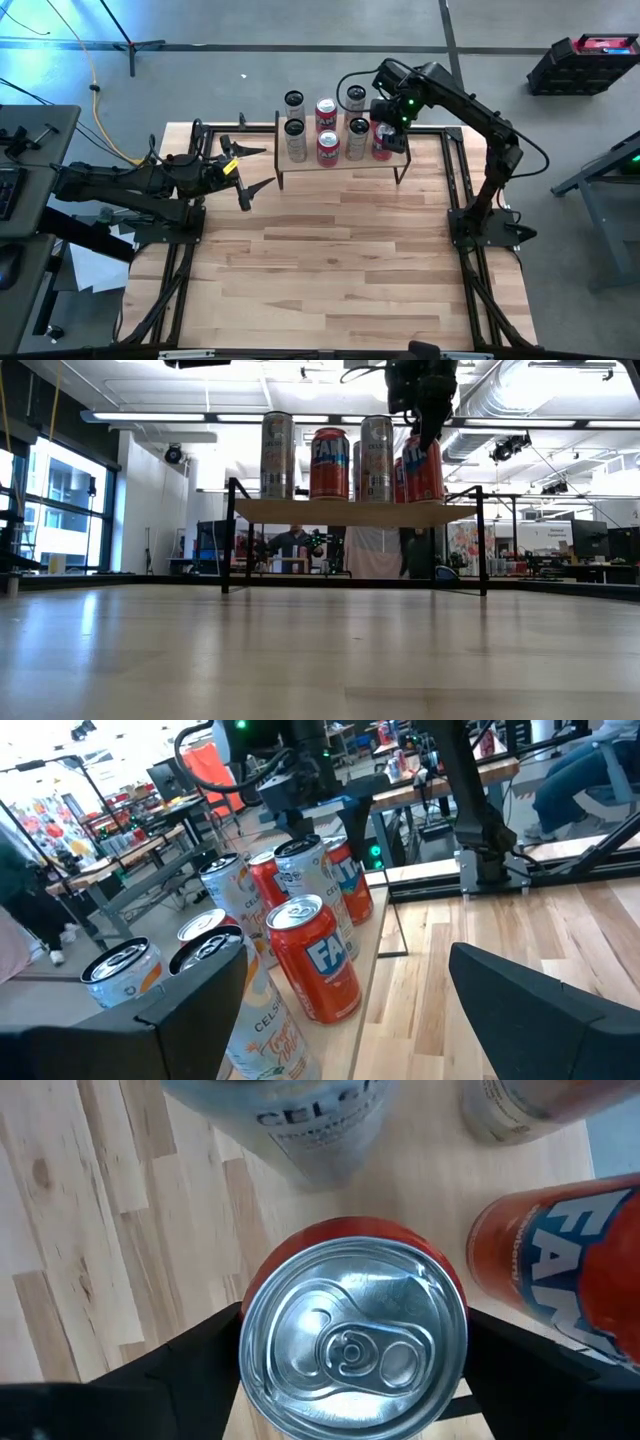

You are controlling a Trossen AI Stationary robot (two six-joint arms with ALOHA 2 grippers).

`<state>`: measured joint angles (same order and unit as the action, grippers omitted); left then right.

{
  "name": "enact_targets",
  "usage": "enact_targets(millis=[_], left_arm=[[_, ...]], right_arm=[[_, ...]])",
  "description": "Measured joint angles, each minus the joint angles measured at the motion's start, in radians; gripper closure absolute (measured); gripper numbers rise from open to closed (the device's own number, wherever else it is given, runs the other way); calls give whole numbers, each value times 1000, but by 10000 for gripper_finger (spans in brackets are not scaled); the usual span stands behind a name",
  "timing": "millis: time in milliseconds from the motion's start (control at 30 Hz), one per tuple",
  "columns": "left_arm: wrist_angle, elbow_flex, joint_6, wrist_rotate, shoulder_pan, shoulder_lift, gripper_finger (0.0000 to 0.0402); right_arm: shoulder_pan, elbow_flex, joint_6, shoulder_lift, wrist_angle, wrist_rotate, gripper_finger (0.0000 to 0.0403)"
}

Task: Place canned beverage on shelf
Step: Put the red soda can on the shelf aligned with the other red soda can

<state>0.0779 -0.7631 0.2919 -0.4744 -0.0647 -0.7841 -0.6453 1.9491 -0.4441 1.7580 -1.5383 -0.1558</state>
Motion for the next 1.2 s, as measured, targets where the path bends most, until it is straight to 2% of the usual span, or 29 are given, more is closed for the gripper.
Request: enact_targets(millis=[300, 600, 800, 1200], left_arm=[[0, 0, 9, 0, 0, 0, 61], [0, 0, 8, -7, 0, 0, 61], [-22, 0, 8, -7, 0, 1, 61], [-24, 0, 2, -9, 0, 1, 61]], right_arm=[[0, 0, 11, -2, 4, 25, 36], [27, 0, 37, -50, 2, 60, 32], [52, 0, 66, -87, 7, 129, 32], [64, 0, 109, -103, -9, 152, 32]])
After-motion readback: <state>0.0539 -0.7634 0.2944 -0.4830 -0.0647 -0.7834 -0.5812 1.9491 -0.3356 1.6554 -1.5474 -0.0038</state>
